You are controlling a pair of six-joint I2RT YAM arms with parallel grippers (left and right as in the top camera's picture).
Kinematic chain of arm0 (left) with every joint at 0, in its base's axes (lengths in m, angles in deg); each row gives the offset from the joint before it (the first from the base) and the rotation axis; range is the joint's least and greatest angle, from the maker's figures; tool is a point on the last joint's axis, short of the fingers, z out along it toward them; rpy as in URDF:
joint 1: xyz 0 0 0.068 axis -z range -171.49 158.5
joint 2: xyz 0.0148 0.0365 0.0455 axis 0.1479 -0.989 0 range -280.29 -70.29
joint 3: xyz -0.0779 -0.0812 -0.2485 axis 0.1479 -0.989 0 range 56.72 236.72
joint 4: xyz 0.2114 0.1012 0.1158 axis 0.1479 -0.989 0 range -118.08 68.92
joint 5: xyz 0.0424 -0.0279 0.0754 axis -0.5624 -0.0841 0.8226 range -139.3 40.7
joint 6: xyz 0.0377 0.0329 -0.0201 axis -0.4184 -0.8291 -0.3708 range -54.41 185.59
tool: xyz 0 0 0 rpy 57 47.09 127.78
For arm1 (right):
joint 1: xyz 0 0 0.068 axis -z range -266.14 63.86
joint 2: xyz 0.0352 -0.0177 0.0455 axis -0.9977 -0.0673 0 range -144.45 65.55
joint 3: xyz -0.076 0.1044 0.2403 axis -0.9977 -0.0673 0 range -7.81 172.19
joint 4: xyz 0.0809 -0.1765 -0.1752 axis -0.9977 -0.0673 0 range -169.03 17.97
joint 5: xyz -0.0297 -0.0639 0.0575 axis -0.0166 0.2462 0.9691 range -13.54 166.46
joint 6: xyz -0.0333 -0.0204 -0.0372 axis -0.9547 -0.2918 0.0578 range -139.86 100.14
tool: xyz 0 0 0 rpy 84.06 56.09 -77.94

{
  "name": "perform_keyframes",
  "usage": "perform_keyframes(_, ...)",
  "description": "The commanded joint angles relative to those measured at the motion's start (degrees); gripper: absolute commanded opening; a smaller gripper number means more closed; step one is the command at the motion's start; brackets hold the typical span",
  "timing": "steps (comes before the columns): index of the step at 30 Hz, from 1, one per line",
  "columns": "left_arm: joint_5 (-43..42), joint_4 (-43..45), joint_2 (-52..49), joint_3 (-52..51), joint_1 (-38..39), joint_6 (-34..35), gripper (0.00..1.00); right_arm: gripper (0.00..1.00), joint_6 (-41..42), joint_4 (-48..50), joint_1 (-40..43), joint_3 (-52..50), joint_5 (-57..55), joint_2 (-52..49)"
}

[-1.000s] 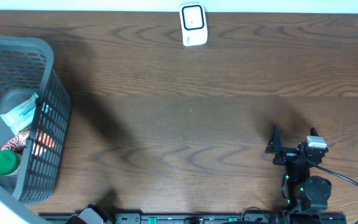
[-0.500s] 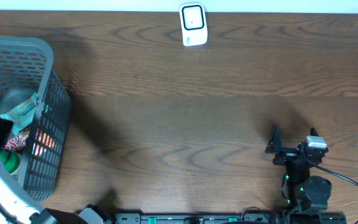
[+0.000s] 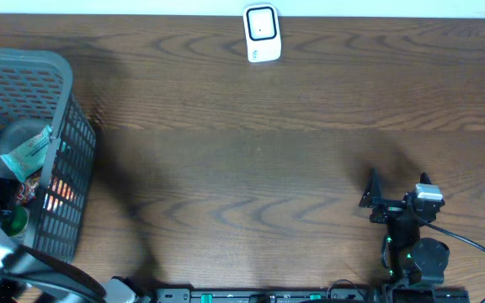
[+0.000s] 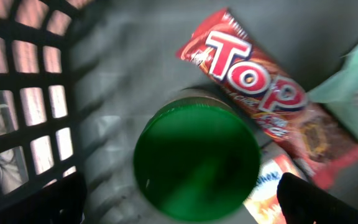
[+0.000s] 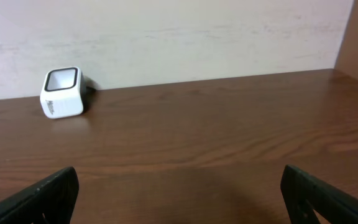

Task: Scan the item barcode
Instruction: 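Grasp the green-capped bottle with the left gripper and lift it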

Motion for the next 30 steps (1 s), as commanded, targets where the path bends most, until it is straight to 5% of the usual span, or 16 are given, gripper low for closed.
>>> perform_keyframes(1, -2.67, 0.92, -3.52, -0.09, -0.22, -0.22, 0.98, 0.99, 0.50, -0.20, -0.13, -0.04, 0.11, 0.31)
perform_keyframes(22, -0.70, 3.50, -14.38, 0.02, -0.35, -0.33, 0.99, 0.99, 0.50, -0.20, -0.13, -0.04, 0.11, 0.31)
perform_keyframes(27, -0.72, 2.80, -13.75, 0.96, -0.35, -0.33, 0.67, 0.99, 0.50, -0.20, -0.13, -0.04, 0.11, 0.31)
perform_keyframes(30, -0.72, 1.44, -12.74, 2.32, -0.35, -0.33, 0.62, 0.99, 0.50, -0.20, -0.13, -0.04, 0.11, 0.31)
